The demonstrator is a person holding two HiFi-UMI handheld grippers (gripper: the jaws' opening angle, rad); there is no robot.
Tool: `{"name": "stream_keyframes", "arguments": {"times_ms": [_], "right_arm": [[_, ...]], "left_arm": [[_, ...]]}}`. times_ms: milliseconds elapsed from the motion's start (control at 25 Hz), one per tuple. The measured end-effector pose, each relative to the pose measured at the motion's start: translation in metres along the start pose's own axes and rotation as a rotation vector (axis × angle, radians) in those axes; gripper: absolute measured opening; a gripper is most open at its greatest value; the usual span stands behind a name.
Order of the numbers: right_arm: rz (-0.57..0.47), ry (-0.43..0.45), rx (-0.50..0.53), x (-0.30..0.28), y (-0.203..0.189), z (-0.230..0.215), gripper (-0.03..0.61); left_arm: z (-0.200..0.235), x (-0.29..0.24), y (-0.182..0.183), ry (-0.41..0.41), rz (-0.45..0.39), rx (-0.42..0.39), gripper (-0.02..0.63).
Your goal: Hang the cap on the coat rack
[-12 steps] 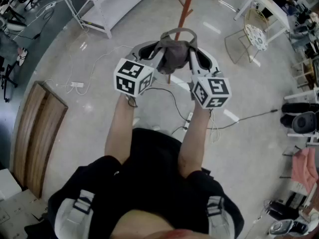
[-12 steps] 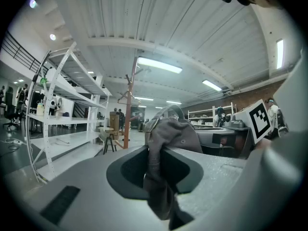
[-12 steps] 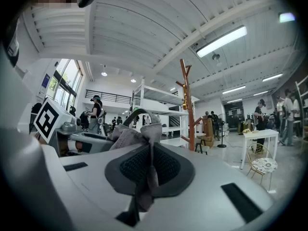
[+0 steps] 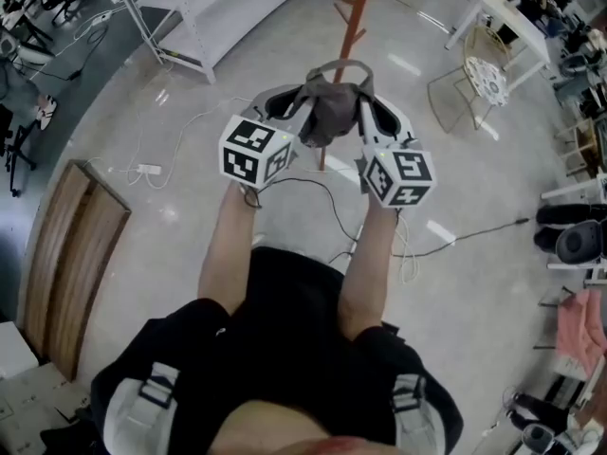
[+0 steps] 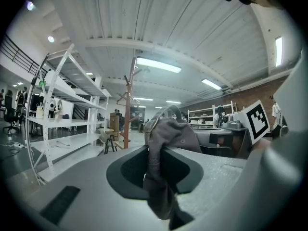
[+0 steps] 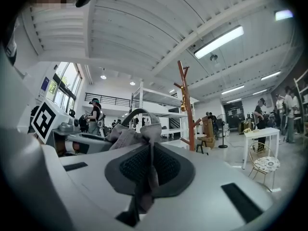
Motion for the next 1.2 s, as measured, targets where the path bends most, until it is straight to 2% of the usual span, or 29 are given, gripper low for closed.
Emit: {"name": "stream_keyframes", "arguments": {"times_ms": [240, 480, 840, 1200], "right_arm": [[-0.018, 0.043, -0.022, -0.017, 0.001, 0.007, 0.003], [0.022, 0.074, -0.026, -0.042, -0.016, 0.015, 0.005], [0.046, 0.002, -0.107, -0.085, -0.03, -0.044, 0.005], [0.099, -0.046, -0.181, -0.191, -0.063, -0.097, 0.005]], "left_arm": [[0.008, 0.011, 0.001, 0.036, 0.001, -0.003, 0.058], [0.04, 0.006, -0.01, 0.066, 0.024, 0.048, 0.058], [0.068, -0.079, -0.011, -0.025, 0.065, 0.073, 0.058], [0.153, -0.178, 0.005, -0.058, 0.149, 0.081, 0.058]]}}
Point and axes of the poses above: the fingertips, and each gripper's own axes: x backward along the fingers, z to its left, y out of its top, the point moved 9 cm from there along x, backward along the fingers, and after that the axes turned 11 degrees about x, right-handed, at the moved point
